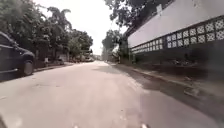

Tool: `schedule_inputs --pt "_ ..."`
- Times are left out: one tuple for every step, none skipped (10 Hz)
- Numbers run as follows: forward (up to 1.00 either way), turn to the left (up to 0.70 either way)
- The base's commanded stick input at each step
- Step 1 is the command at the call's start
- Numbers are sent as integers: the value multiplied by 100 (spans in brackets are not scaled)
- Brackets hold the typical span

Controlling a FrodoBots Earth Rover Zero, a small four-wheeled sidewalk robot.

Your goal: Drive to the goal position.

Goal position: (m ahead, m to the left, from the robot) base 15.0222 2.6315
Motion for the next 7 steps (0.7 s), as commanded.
schedule_inputs --pt "70 0" --pt "70 0" --pt "70 0" --pt "70 0" --pt "70 0" --pt "70 0" --pt "70 0"
